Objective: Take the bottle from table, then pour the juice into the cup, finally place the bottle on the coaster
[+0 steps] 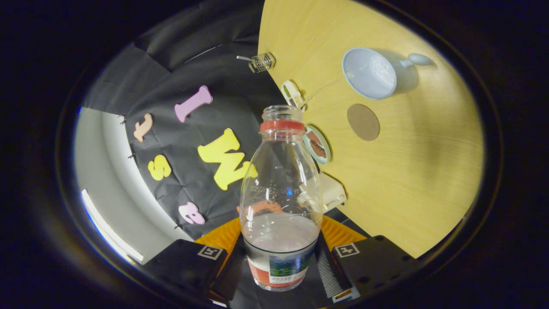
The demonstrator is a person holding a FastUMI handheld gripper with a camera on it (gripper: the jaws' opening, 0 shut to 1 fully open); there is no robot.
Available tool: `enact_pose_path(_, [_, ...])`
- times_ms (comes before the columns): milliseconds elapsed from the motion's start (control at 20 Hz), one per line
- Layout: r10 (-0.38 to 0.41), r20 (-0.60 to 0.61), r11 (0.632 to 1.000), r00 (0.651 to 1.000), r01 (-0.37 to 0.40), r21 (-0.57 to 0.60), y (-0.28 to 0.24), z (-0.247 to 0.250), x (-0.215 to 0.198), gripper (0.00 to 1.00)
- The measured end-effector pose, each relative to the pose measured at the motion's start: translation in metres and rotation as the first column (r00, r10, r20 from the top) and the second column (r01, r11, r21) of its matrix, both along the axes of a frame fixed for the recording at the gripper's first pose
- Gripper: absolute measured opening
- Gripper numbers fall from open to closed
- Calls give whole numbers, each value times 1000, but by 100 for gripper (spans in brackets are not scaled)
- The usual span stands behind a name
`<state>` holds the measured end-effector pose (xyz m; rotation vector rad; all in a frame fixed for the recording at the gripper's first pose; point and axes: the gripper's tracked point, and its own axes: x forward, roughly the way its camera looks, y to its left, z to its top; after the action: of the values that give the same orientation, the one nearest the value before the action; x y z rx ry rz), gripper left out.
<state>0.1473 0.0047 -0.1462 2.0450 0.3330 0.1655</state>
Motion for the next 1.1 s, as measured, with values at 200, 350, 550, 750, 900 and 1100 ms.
enact_pose_path(200, [-26,15,999,1000,26,22,-9,8,4,79])
enact_pose_path(350, [-20,19,999,1000,20,39,-10,12,5,78])
enact_pose_path(550, [-18,20,997,1000,17,70,-13,13,4,78])
enact_pose_path(750, [-27,49,994,998,22,104,-19,25,5,78])
enact_pose_path(900, [-29,63,994,998,22,111,-21,34,6,78])
enact_pose_path(1100, [-30,60,990,998,22,136,-23,29,3,78])
